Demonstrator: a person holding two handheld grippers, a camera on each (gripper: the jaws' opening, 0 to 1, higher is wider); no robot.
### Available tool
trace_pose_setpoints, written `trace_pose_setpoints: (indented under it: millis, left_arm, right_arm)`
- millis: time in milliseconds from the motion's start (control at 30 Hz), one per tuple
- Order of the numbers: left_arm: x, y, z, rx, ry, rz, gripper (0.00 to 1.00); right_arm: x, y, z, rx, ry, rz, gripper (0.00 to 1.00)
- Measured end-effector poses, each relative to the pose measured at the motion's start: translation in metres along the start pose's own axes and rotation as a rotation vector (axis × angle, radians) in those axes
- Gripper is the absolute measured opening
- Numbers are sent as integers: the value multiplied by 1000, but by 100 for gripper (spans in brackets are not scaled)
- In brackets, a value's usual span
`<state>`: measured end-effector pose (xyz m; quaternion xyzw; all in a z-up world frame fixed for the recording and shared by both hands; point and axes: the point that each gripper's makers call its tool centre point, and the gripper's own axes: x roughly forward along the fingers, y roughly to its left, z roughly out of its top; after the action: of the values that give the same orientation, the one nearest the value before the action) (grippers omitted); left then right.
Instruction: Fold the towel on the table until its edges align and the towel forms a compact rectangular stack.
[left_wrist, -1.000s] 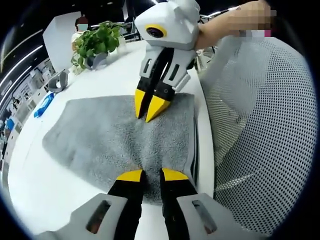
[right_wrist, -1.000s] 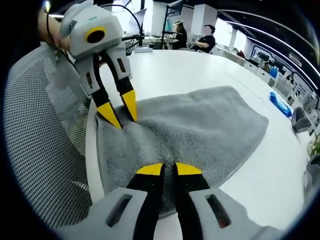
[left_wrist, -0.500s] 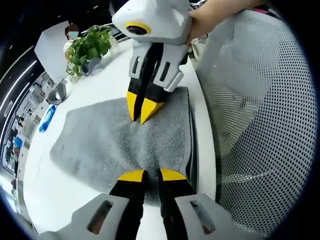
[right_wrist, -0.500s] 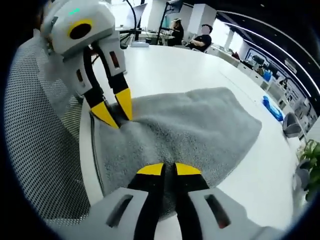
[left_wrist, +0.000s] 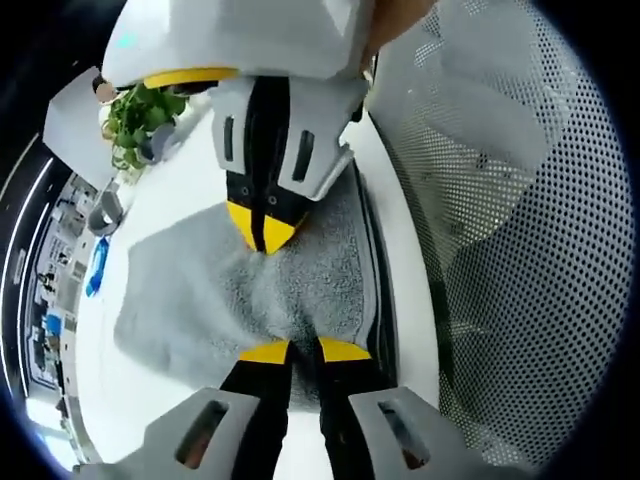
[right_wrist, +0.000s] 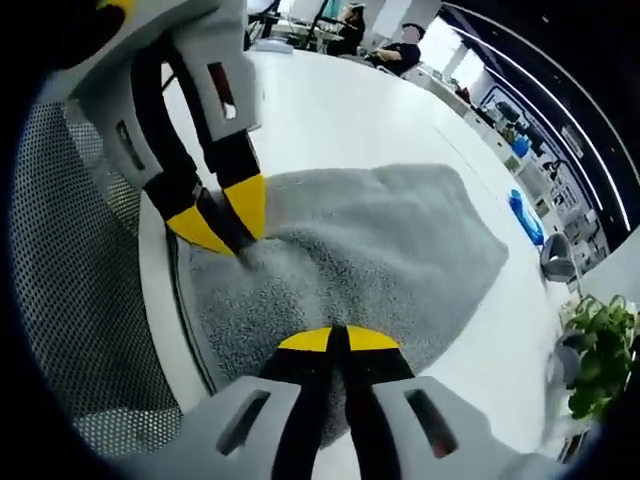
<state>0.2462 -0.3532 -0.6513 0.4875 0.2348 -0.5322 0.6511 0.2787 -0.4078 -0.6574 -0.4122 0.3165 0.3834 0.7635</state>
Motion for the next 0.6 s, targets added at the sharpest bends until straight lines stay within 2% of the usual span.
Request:
trace_pose_setpoints:
  millis: [67, 100, 167, 233, 333, 367, 400, 467, 500, 600]
  left_arm:
    - [0, 0, 0, 15, 5, -5, 9]
    - [0, 0, 0, 13, 7, -5, 9]
    - [0, 0, 0, 14, 4, -5, 9]
    - [0, 1, -1, 8, 3, -11, 9]
    - [0, 0, -1, 19, -7, -6, 9]
    - [-1, 0, 0, 46, -9, -1, 9]
    - [-1, 1, 1, 96, -9, 7, 10]
    - [0, 0, 1, 81, 11, 11, 10]
    - [1, 1, 2, 80, 24, 12, 10]
    - [1, 2, 3, 110, 51, 6, 12]
  right_arm:
    - [0, 2, 0, -79, 11, 22, 1]
    - [0, 2, 0, -91, 13, 29, 1]
    - [0, 3, -1, -173, 29, 84, 1]
    - [0, 0, -1, -158, 30, 95, 1]
    - [-6, 5, -3, -309, 21, 113, 1]
    - [-9, 9, -3, -312, 22, 141, 0]
    - [-15, 18, 3, -318, -5, 200, 0]
    - [-25, 28, 18, -343, -112, 231, 2]
    - [-30, 32, 18, -362, -132, 249, 5]
    - [-46, 48, 9, -339, -191, 300, 16]
